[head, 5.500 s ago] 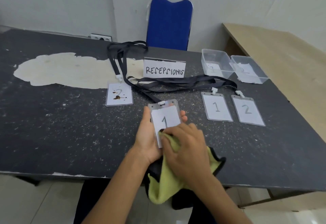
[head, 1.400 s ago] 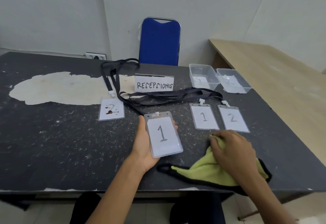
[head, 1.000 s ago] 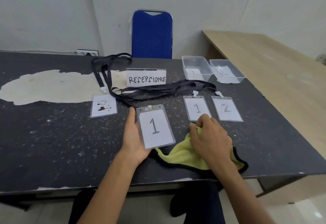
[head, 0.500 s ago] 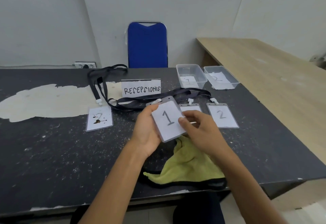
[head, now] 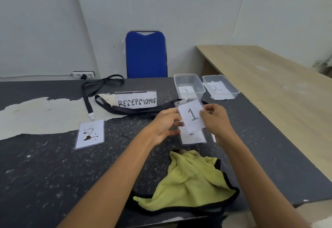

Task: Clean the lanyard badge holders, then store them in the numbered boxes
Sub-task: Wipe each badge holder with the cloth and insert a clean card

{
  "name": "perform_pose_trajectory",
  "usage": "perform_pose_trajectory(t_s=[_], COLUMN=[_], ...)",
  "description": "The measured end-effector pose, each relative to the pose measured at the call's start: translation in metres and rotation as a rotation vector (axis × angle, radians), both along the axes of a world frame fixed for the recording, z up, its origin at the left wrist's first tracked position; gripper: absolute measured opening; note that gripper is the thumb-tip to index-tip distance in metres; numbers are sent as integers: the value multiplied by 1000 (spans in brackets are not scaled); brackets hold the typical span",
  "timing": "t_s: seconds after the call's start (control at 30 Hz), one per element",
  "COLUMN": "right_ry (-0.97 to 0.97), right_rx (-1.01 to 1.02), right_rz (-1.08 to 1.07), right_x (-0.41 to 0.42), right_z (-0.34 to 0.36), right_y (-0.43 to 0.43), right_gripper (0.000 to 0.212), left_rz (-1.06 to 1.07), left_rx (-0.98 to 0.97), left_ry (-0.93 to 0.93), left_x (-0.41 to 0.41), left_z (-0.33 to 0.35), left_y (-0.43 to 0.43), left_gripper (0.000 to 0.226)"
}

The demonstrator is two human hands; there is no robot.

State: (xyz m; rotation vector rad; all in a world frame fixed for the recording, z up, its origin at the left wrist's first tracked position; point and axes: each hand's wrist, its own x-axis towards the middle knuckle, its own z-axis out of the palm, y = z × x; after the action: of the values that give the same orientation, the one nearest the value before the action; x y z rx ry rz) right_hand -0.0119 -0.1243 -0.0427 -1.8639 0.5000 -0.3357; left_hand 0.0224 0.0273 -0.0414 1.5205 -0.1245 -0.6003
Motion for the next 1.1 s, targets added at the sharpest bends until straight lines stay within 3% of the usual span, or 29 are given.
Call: perform_pose_trajectory(t_s=[0.13, 0.27, 0.43, 0.57, 0.67, 0.9, 1.1], right_ry=[5, 22, -4, 27, 71, 97, 67], right_rx=[-121, -233, -431, -527, -622, -724, -732], right_rz=[8, 12, 29, 48, 63, 64, 80], right_x=[0, 0, 1, -2, -4, -8, -8], right_z=[-18, -30, -40, -46, -51, -56, -58], right_y=[0, -8, -7, -2, -1, 2, 2], right_gripper=[33, 34, 36, 32, 5, 12, 17], left_rz=[48, 103, 128, 150, 152, 243, 291], left_rx=[17, 164, 463, 528, 494, 528, 484], left_ry=[-29, -170, -476, -550, -538, -751, -769], left_x=[8, 17, 15, 14, 15, 3, 1], left_z=[-15, -30, -40, -49, -59, -67, -68], left_y=[-11, -18, -19, -18, -15, -15, -16], left_gripper=[36, 38, 6, 6, 24, 46, 48])
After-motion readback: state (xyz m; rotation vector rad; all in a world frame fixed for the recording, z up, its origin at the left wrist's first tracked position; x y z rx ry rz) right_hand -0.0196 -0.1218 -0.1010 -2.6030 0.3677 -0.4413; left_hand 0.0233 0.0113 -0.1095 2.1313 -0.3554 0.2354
